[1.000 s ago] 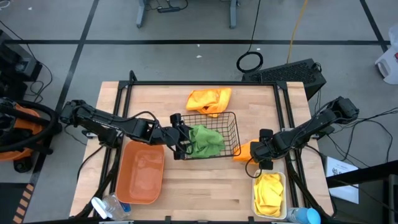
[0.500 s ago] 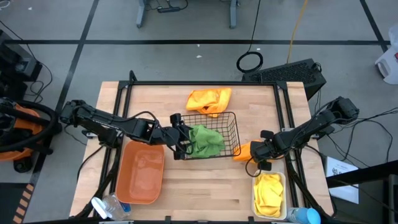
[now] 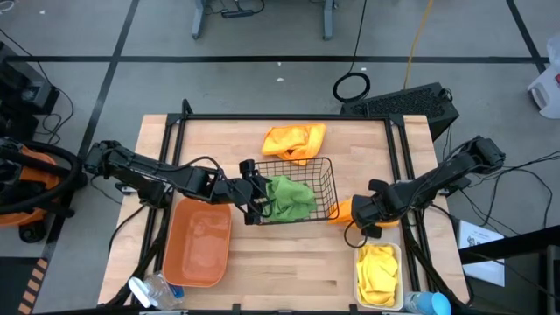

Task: Sort microfiber towel by color & place in baskets
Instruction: Put the bottom orange microfiber cloth into the orange bin

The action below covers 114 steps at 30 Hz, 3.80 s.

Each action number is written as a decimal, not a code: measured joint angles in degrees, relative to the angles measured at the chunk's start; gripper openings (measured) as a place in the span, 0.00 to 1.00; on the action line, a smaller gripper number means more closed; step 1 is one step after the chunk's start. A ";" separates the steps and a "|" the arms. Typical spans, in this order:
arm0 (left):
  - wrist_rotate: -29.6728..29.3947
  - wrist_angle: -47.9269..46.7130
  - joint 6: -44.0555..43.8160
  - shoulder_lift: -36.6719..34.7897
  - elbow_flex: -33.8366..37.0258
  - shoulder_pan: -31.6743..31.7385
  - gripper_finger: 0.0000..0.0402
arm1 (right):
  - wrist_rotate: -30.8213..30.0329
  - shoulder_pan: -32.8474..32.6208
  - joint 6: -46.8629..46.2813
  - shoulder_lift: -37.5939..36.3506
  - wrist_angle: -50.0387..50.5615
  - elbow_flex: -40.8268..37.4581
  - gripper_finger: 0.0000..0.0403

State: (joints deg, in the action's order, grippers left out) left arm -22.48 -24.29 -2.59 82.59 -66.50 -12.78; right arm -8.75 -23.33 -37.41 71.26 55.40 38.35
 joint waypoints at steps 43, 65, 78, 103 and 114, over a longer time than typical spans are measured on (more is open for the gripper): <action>4.57 17.71 2.00 7.04 0.24 -3.05 0.70 | -6.77 -6.84 3.38 0.00 15.01 36.72 0.00; 4.48 26.49 7.88 7.04 0.24 -4.68 0.70 | -23.07 -6.80 25.43 0.93 -15.30 36.72 0.00; 5.06 28.32 7.90 7.02 0.24 -7.51 0.70 | -27.40 -6.78 30.60 7.47 -25.72 36.69 0.00; -5.41 33.41 9.43 6.95 0.24 -11.38 0.70 | -27.59 -6.67 38.47 12.41 -45.24 36.63 0.00; -6.79 34.36 9.38 6.95 0.24 -11.32 0.56 | -27.42 -5.82 39.03 12.39 -45.86 36.63 0.01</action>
State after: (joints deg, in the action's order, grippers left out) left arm -29.27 10.06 6.79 89.54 -66.26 -24.10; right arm -36.16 -29.15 1.62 83.66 9.54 74.98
